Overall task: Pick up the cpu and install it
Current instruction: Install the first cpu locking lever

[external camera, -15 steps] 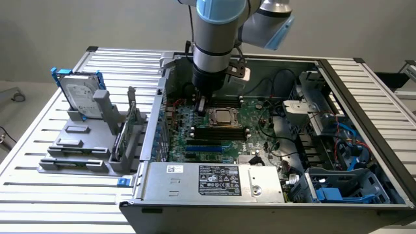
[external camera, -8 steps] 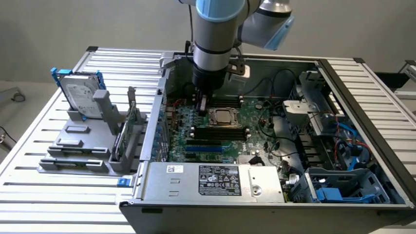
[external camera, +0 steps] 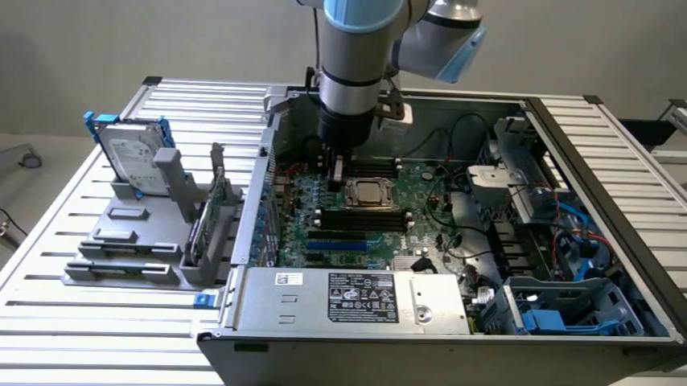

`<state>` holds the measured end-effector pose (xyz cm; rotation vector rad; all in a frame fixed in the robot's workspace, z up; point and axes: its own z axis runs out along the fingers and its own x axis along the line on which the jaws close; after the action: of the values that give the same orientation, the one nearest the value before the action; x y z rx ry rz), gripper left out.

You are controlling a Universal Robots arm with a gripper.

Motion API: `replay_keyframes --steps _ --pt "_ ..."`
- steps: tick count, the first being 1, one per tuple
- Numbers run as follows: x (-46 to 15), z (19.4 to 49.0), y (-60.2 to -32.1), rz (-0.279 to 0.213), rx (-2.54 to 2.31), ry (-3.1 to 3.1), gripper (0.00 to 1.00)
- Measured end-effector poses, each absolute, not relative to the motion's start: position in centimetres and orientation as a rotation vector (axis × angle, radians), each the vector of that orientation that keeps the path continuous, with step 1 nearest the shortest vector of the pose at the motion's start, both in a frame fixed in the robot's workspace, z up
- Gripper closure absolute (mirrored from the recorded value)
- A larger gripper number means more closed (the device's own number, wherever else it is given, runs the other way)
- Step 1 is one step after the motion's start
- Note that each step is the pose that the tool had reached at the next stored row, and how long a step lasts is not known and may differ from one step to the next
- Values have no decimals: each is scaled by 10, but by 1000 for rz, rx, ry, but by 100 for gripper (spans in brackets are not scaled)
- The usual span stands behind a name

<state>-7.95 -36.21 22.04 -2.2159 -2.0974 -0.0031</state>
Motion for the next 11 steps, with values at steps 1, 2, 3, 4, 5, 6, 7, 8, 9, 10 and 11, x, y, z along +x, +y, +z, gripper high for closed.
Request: replay_keyframes --steps 1,2,3,4,5,6,7,8,9,10,11 --pt "-80 220 -361 -3 -2207 -2108 89" --pt "-80 220 -361 -2 -2197 -2120 89" --pt "-80 220 -360 -2 -2188 -2131 89" --pt "-80 220 -359 -1 -2179 -2142 89" --pt "-80 220 -359 -1 -2169 -2153 89" --pt "-80 220 -358 -1 -2160 -2164 89" --pt "-79 220 -357 -1 -2150 -2176 89" --pt "-80 220 -357 -2 -2142 -2186 89" --pt "-80 220 -356 -4 -2134 -2197 89" --pt "-80 220 -355 -7 -2128 -2206 89" --pt "-80 220 -355 -11 -2124 -2214 89"
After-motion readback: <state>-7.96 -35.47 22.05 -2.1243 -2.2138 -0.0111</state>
